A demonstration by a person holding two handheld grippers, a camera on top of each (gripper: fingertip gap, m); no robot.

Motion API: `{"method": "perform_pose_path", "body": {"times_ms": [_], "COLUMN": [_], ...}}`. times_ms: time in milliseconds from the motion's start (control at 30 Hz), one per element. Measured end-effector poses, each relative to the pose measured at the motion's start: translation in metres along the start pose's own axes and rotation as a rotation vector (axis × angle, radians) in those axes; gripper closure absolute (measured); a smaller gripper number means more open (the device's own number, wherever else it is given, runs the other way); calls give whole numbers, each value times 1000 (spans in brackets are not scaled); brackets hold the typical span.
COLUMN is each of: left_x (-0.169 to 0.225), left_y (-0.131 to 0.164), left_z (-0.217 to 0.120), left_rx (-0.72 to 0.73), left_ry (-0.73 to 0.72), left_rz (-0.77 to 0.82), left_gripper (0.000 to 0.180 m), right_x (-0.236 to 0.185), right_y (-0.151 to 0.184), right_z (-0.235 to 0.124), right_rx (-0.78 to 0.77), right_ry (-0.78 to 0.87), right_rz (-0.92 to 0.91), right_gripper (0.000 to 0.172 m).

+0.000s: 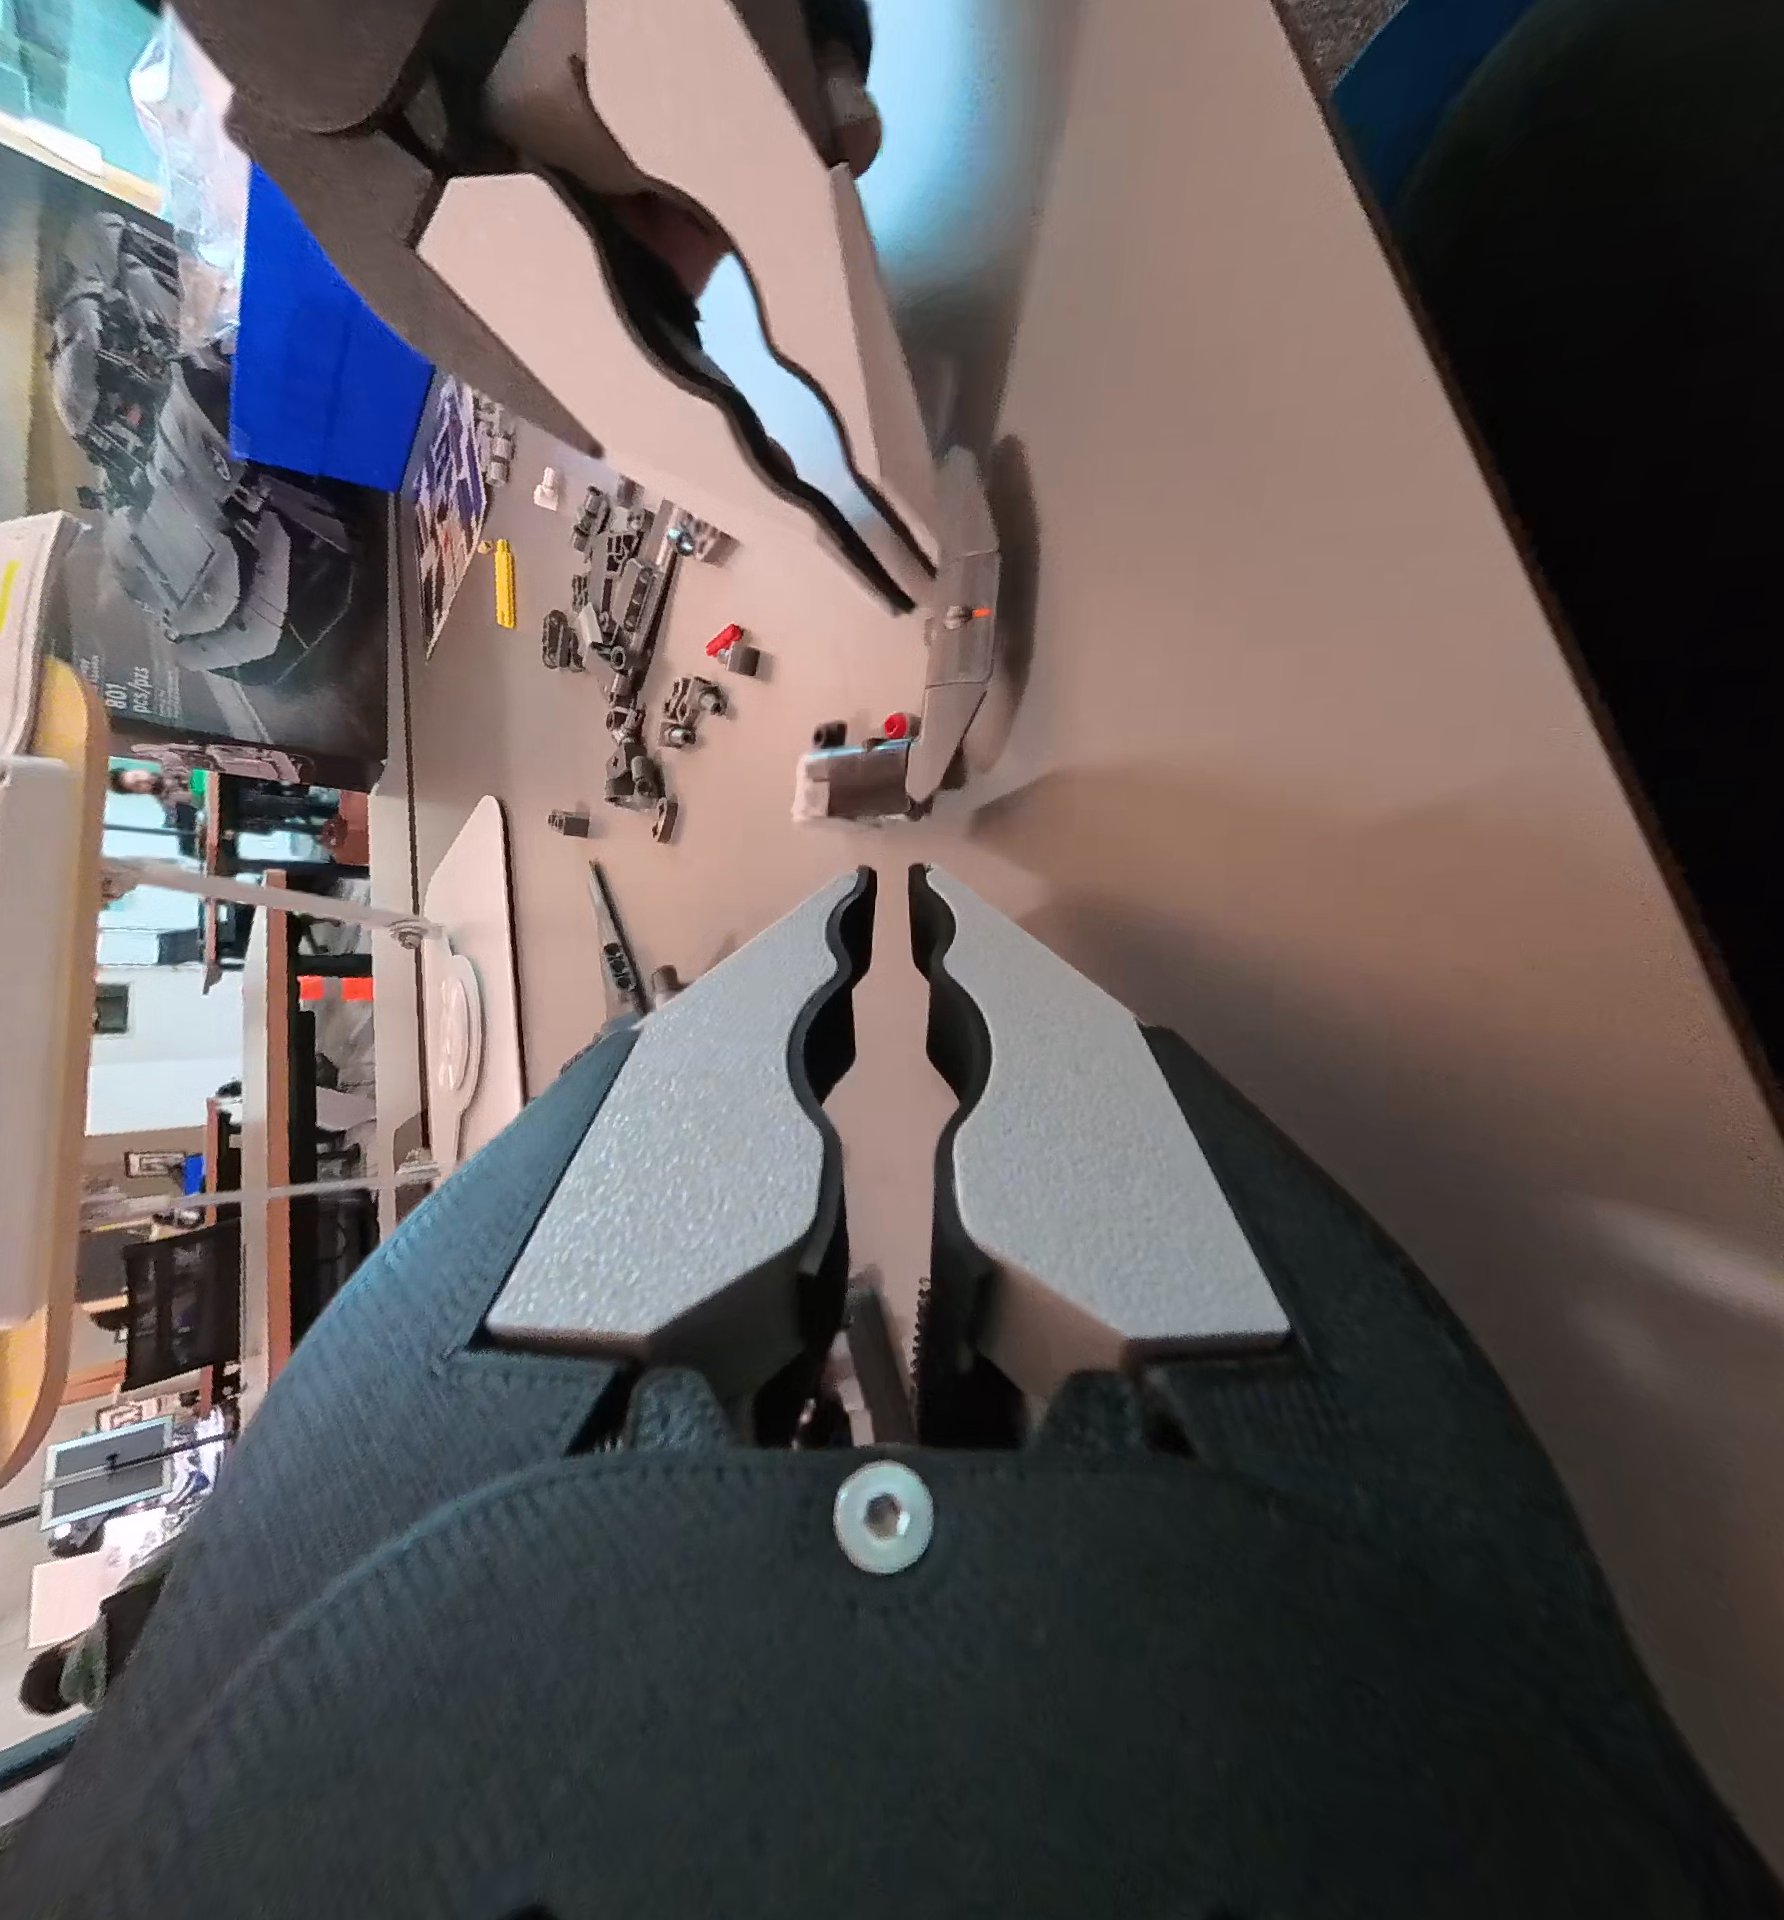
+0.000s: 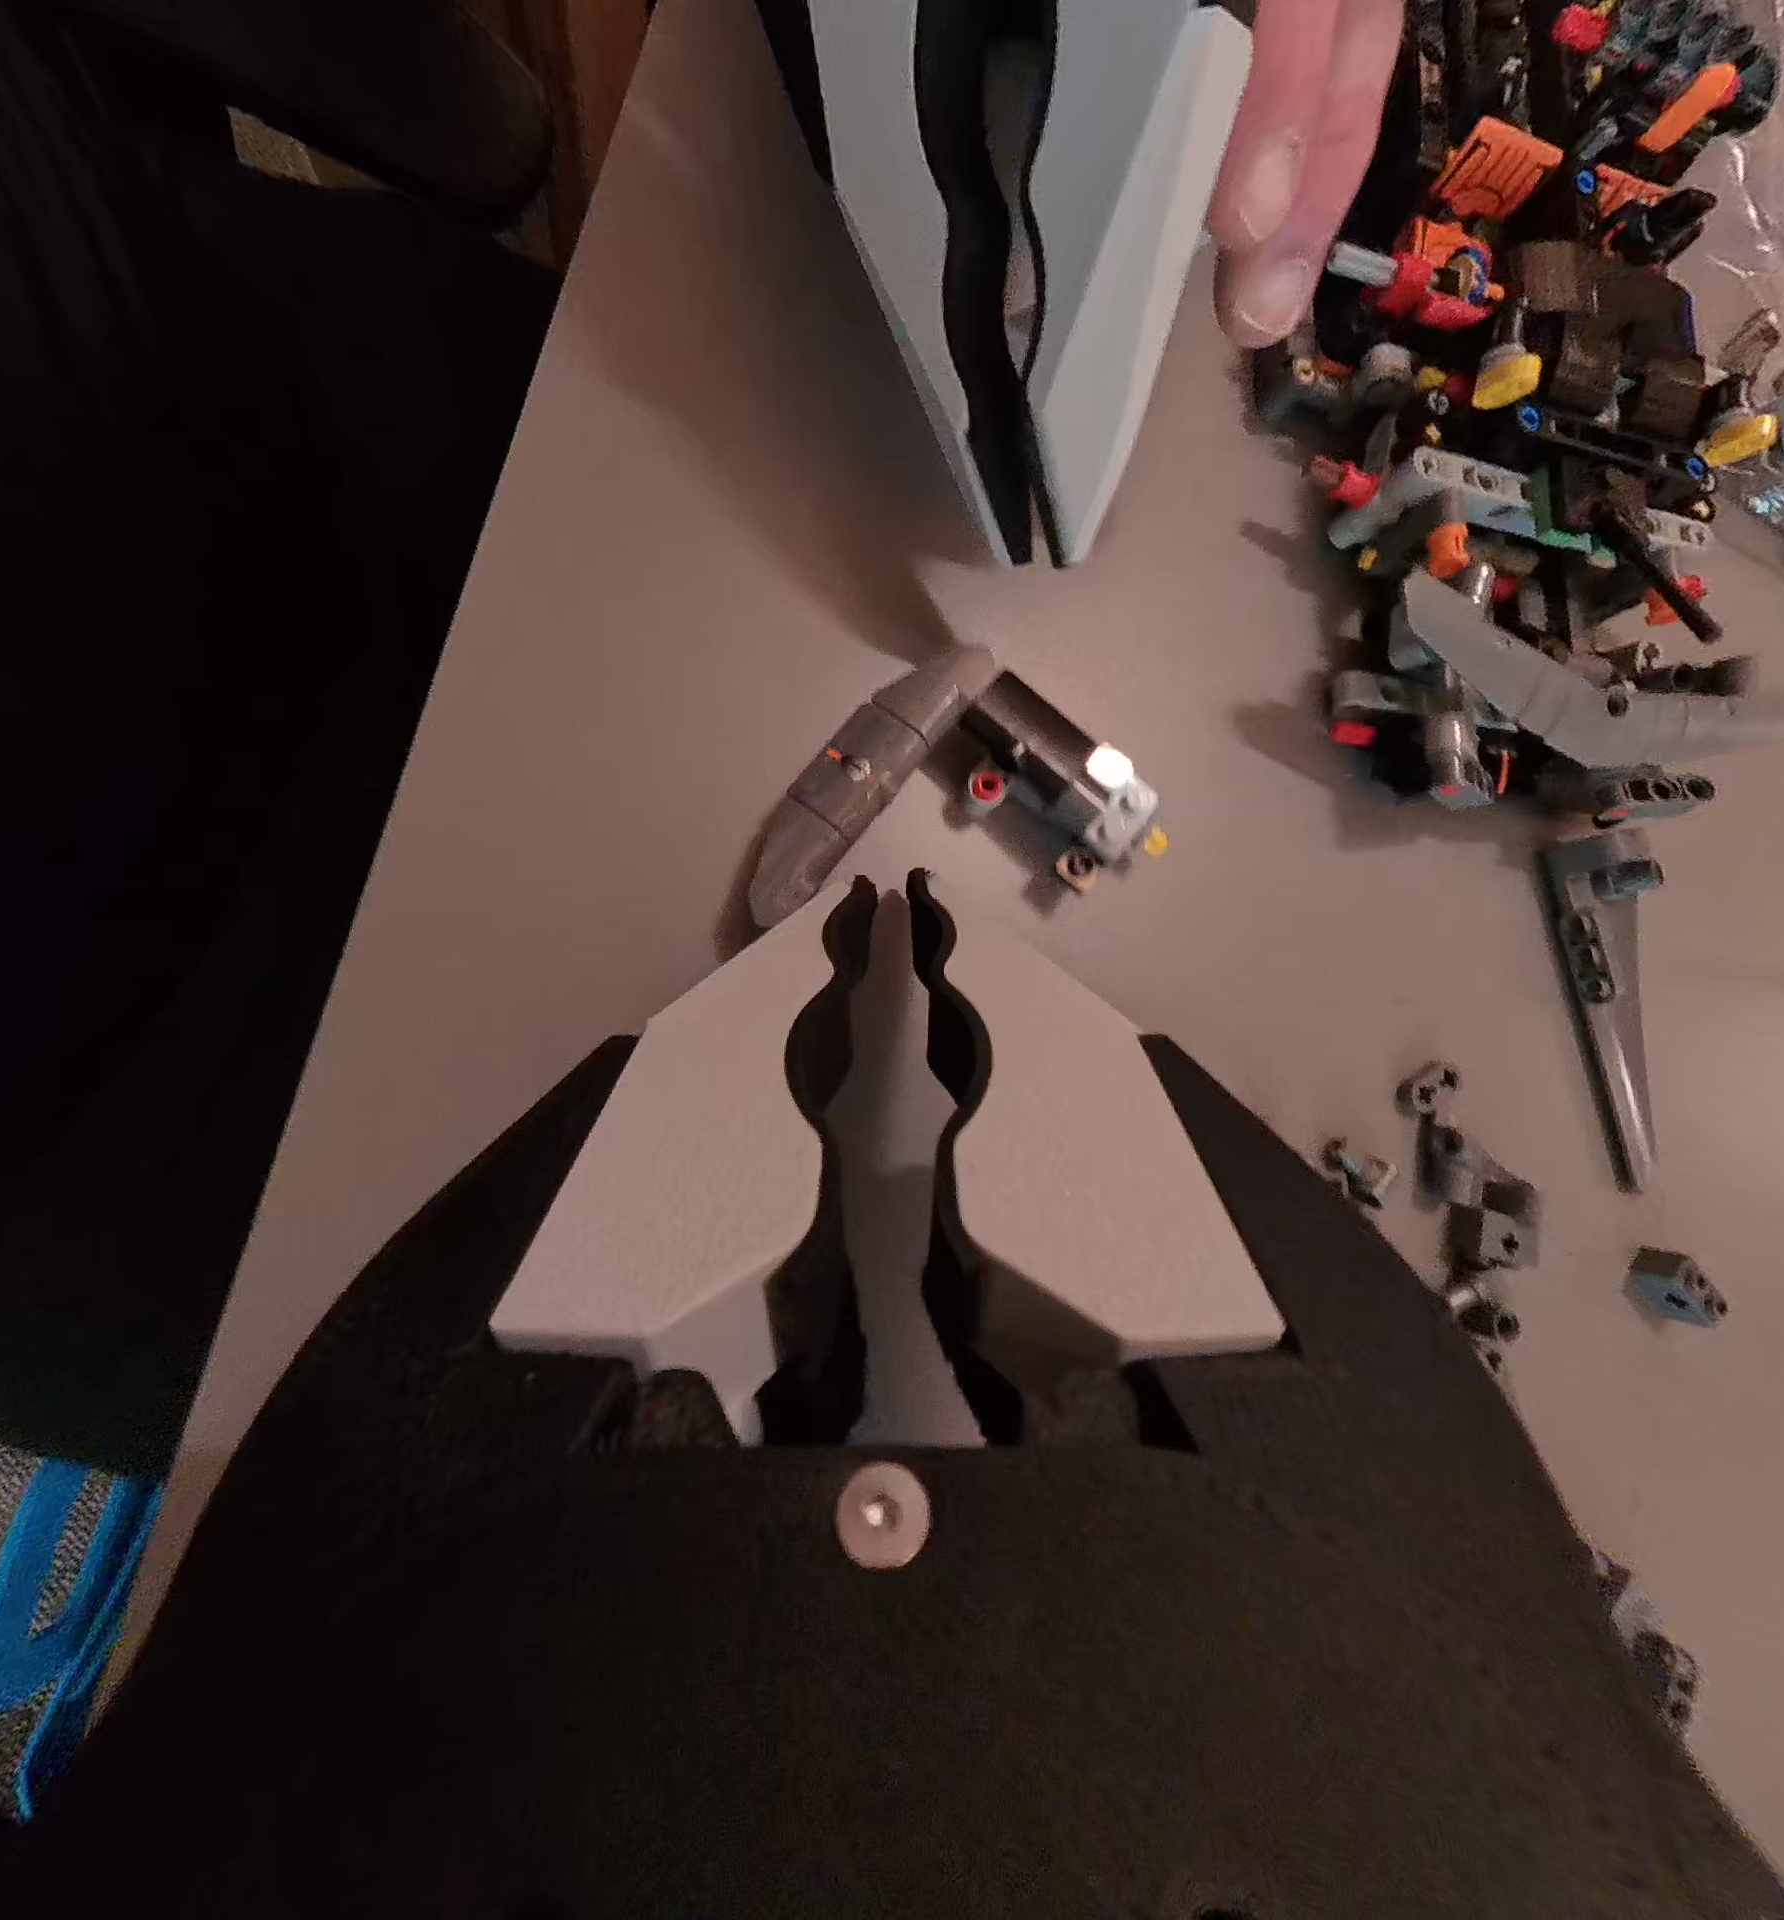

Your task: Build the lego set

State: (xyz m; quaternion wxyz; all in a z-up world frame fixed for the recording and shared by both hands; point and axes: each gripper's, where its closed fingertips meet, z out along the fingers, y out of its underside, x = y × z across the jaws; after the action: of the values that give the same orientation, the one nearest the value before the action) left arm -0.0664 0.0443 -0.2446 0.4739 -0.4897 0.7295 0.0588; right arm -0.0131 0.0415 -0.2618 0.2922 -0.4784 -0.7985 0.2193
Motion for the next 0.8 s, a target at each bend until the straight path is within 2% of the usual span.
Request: {"method": "perform_pose_path", "body": {"times_ms": [33, 167, 267, 367, 467, 600, 700, 800], "left_x": [-2, -7, -10, -13, -16, -19, -20, -22], "left_y": [1, 3, 6, 5, 3, -1, -4, -6], "left_z": [-2, -8, -11, -13, -15, -16, -17, -20], "left_rx": [4, 27, 30, 47, 63, 80, 88, 99], "left_ry": [-5, -19, -36, -50, -65, -85, -102, -119], "left_rz": [-7, -45, -52, -64, -73, -76, -68, -68], "left_gripper": [175, 175, 175, 175, 175, 175, 175, 175], "right_x": [-1, 0, 2, 7, 21, 30, 33, 33], "right_y": [-4, -19, -28, -22, -23, -13, -6, -6], "right_z": [4, 15, 9, -2, -16, -6, 6, 14], "right_rx": [3, 4, 39, 14, 36, -21, -56, -65], "right_ry": [0, 22, 29, 75, 150, 165, 129, 77], "right_rz": [9, 39, 62, 53, 93, 75, 68, 80], "right_gripper": [168, 164, 164, 165, 146, 139, 142, 156]}}
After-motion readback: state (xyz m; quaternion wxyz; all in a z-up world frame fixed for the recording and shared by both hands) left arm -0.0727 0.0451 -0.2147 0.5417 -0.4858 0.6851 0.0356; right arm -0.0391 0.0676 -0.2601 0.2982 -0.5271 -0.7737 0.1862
